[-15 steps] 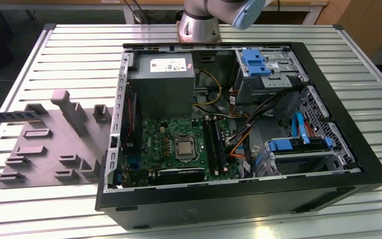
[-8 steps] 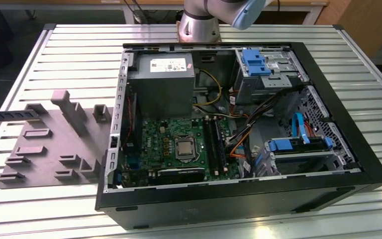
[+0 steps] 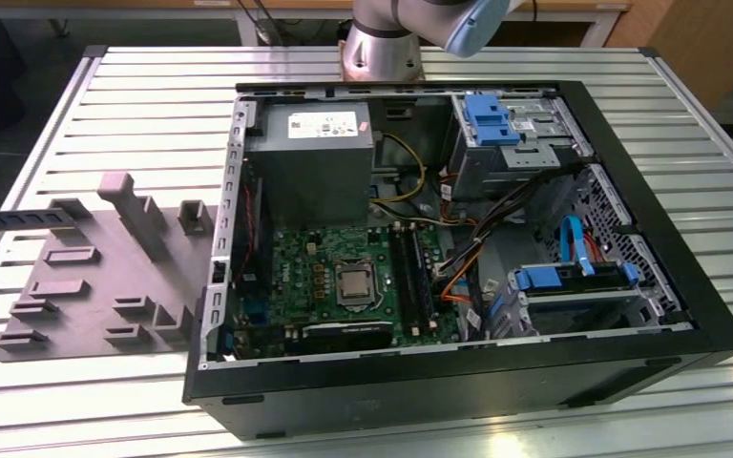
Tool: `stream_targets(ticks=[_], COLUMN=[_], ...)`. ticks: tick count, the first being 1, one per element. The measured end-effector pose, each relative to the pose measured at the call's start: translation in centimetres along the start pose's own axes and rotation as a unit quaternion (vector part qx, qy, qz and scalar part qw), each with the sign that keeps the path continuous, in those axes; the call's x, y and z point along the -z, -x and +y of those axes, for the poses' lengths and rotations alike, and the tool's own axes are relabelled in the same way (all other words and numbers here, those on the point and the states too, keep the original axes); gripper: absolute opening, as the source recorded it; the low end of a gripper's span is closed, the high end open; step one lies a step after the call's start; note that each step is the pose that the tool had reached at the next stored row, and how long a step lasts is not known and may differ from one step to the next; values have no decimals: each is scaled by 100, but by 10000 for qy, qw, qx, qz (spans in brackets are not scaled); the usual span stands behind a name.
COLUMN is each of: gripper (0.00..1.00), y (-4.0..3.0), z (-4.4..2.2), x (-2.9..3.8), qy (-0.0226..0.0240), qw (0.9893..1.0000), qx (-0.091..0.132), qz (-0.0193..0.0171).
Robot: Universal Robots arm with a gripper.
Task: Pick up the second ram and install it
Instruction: 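Pick up the second ram and move it above second insertion slot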
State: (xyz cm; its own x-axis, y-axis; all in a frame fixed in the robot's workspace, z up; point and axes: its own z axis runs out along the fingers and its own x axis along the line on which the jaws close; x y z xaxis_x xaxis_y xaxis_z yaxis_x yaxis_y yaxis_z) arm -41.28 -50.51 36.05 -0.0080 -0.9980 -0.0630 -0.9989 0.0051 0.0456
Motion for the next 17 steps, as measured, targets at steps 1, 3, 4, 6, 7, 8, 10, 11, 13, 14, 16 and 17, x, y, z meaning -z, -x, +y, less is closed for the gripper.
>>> stream_targets(ticks=[1, 3, 4, 6, 7, 8, 10, 11, 13, 14, 16, 17], gripper=[11, 11, 11, 11, 11, 11, 11, 11, 11, 11, 11, 11], y=[0, 1, 1, 2, 2, 2, 3, 3, 3, 4, 4, 4], z=[0, 1, 1, 1, 1, 2, 2, 2, 2, 3, 3, 3], x=[4, 12, 16, 23, 27, 32, 39, 43, 51, 56, 63, 67], qy=[0, 0, 0, 0, 0, 0, 0, 0, 0, 0, 0, 0], qw=[10000, 10000, 10000, 10000, 10000, 10000, 10000, 10000, 10000, 10000, 10000, 10000], qx=[0, 0, 0, 0, 0, 0, 0, 0, 0, 0, 0, 0], qz=[0, 0, -1, -1, -1, -1, -1, -2, -2, -2, -3, -3])
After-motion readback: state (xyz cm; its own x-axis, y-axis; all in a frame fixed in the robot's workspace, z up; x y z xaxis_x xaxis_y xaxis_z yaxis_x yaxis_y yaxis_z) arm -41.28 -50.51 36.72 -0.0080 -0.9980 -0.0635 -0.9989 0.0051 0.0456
